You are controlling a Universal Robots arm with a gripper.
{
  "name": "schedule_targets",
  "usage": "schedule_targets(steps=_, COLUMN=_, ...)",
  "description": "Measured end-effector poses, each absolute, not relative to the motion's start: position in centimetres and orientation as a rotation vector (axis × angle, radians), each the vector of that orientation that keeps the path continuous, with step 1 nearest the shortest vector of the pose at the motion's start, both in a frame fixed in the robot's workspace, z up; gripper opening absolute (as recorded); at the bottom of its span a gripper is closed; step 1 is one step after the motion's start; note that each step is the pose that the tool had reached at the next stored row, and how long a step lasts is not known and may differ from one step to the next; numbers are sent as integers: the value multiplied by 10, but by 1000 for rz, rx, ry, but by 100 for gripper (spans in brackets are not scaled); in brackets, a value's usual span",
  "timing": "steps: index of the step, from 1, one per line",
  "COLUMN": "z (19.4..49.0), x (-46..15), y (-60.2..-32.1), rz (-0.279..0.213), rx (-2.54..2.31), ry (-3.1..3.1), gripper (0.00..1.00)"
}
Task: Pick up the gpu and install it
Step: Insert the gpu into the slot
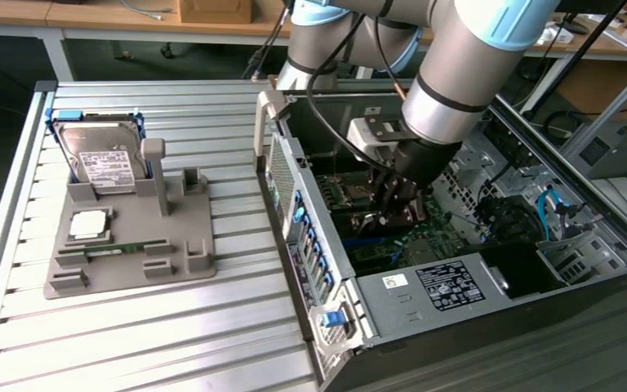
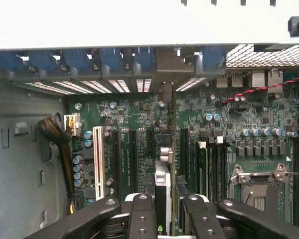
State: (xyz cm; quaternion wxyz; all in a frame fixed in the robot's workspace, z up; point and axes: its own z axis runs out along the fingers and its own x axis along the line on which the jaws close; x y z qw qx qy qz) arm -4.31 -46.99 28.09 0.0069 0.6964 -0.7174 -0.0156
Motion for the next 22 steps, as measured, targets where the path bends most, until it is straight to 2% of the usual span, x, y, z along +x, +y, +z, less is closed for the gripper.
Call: schedule_targets(steps=22, z=276, x=-41, y=-463, rz=-52, rx=2177, ry=-2244, gripper=27)
